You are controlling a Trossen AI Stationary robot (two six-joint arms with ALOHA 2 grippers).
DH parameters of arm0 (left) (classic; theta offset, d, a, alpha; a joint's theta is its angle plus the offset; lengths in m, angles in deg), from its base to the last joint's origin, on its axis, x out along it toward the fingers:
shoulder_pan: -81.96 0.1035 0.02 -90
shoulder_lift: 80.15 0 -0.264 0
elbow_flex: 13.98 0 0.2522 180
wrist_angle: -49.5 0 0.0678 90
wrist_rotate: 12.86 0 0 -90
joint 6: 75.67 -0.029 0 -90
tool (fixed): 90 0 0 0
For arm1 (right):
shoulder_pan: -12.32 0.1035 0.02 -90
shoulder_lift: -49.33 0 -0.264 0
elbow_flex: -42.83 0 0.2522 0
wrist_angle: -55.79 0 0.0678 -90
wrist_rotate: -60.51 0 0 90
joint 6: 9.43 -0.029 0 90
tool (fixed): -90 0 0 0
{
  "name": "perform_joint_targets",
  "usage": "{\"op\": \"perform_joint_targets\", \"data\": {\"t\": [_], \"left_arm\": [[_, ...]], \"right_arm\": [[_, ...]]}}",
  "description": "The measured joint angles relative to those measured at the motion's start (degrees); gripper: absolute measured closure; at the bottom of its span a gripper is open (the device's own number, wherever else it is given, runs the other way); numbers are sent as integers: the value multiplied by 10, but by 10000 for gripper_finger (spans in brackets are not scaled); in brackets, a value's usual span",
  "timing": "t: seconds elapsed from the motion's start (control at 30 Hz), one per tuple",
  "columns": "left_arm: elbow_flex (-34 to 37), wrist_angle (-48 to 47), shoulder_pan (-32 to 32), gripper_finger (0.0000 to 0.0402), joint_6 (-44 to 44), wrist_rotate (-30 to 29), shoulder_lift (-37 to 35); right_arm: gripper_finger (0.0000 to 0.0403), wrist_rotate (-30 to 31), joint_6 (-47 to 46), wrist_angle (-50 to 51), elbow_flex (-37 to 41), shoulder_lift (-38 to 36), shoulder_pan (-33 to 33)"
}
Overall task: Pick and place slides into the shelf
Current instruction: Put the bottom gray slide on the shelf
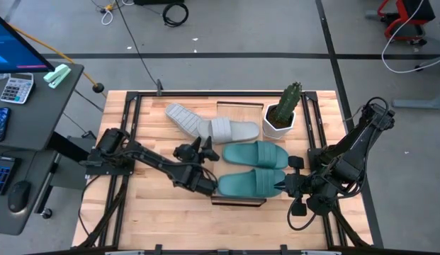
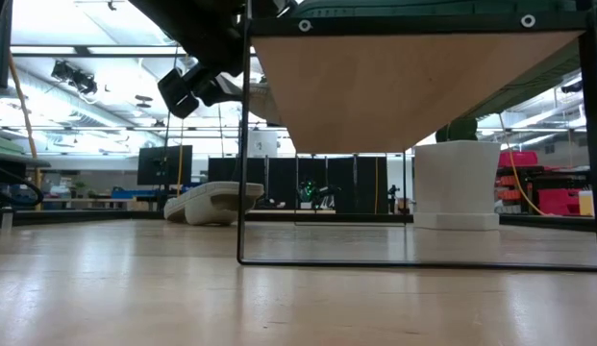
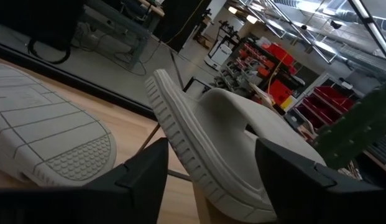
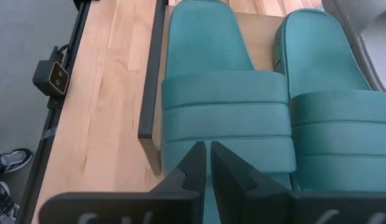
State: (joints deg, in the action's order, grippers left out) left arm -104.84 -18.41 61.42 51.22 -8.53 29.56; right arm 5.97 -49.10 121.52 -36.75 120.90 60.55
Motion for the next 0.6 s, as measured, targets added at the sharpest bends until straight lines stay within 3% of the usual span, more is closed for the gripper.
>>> {"op": "perform_joint_targets", "data": {"t": [0.27, 0.6], "left_arm": [[0, 16, -19, 114, 9, 0, 0], [-6, 20, -29, 112, 10, -1, 0]], "right_arm": [[373, 0, 4, 0, 0, 0, 0], [373, 0, 4, 0, 0, 0, 0]]}}
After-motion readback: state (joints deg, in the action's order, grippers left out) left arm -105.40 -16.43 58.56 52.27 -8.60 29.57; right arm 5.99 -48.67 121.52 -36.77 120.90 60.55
